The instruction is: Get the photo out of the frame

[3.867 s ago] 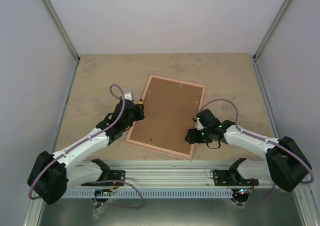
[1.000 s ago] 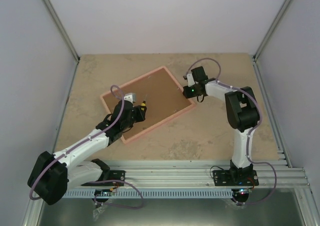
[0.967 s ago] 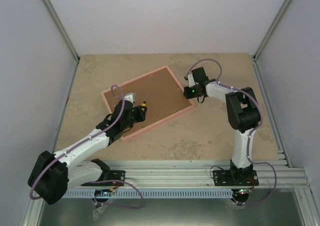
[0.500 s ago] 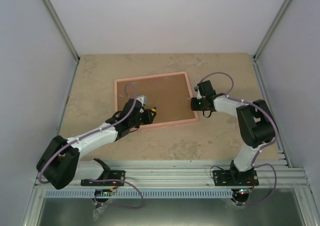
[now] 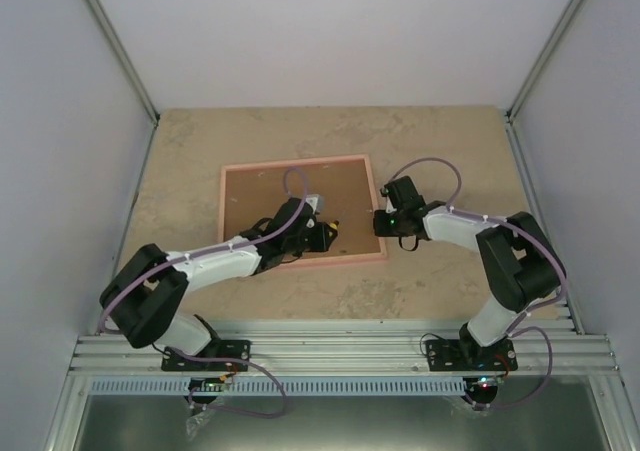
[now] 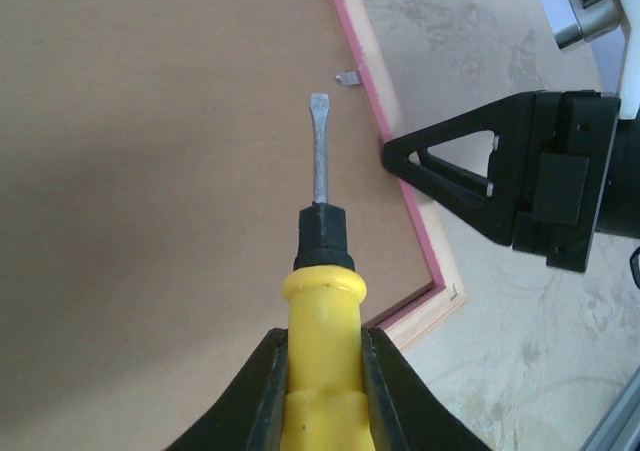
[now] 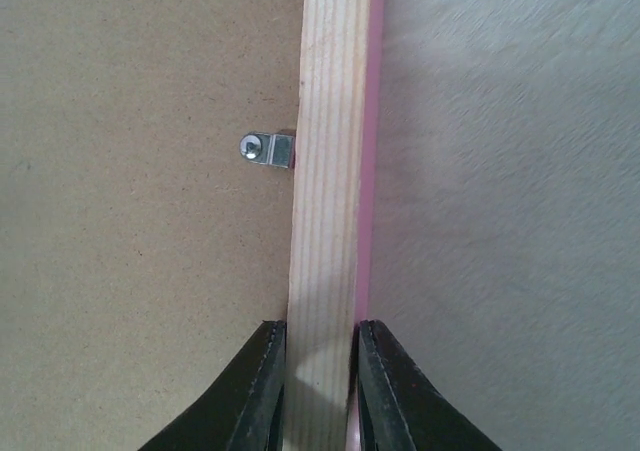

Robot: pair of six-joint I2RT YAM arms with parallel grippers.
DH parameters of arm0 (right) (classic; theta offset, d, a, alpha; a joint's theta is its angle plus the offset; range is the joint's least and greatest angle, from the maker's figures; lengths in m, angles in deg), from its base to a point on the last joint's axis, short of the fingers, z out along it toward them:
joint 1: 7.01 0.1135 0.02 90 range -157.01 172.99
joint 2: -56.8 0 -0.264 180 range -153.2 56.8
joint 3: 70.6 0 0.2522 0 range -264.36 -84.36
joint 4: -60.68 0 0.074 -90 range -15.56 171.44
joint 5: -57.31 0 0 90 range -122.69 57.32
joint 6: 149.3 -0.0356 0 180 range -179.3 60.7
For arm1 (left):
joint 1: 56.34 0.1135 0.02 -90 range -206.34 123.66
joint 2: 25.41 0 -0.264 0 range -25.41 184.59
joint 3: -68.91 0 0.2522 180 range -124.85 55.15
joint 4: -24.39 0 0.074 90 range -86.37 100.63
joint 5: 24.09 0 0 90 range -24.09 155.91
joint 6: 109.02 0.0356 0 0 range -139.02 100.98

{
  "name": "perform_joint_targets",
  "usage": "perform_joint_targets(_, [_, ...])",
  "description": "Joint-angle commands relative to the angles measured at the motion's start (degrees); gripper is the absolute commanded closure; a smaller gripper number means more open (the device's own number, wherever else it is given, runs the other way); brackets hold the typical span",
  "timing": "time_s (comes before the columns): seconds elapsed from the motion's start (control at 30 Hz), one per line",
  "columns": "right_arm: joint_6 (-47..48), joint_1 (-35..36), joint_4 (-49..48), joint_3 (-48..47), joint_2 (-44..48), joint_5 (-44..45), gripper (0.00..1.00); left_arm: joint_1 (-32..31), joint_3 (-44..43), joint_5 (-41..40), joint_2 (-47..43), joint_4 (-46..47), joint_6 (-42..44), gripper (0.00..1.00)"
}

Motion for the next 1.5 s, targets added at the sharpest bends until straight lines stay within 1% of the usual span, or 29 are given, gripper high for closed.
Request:
perform_joint_targets(0.0, [0.0, 1.8, -0.5, 3.0, 2.2, -3.4, 0.79, -1.6, -3.0, 1.0, 3.5, 3.8, -0.9, 1.00])
perform_joint_targets(0.07, [0.0, 1.9, -1.4, 4.0, 3.0, -3.1, 0.77, -1.9, -3.5, 1.1, 5.2, 4.5, -1.3, 1.00])
perform_joint_targets(0.3, [1.2, 1.7, 0.1, 3.4, 3.1, 0.2, 0.67, -2.3, -6.7, 1.7, 10.6, 4.6, -1.4, 1.00])
perform_joint_targets(0.47, [1.4, 1.7, -0.1, 3.3, 2.6, 1.0, 0.67, -3.0, -9.4, 2.5, 14.7, 3.8, -0.6, 1.00])
perform_joint_targets(0.67, [1.5, 1.7, -0.3, 3.5, 2.9, 1.6, 0.68, -3.7, -12.8, 3.4, 18.8, 2.6, 0.3, 1.00])
perform_joint_targets(0.87, [1.7, 1.7, -0.5, 3.4, 2.1, 1.1, 0.74, -4.3, -15.0, 3.3, 21.4, 1.6, 0.7, 1.00])
perform_joint_targets(1.1, [1.6, 1.7, -0.6, 3.5, 1.9, 0.9, 0.80, -4.3, -16.2, 0.7, 22.9, 0.1, 0.4, 1.00])
perform_joint_targets(1.47, [1.6, 1.7, -1.1, 3.6, 1.4, 0.0, 0.81, -4.3, -17.9, -3.3, 24.0, -0.8, 0.0, 1.00])
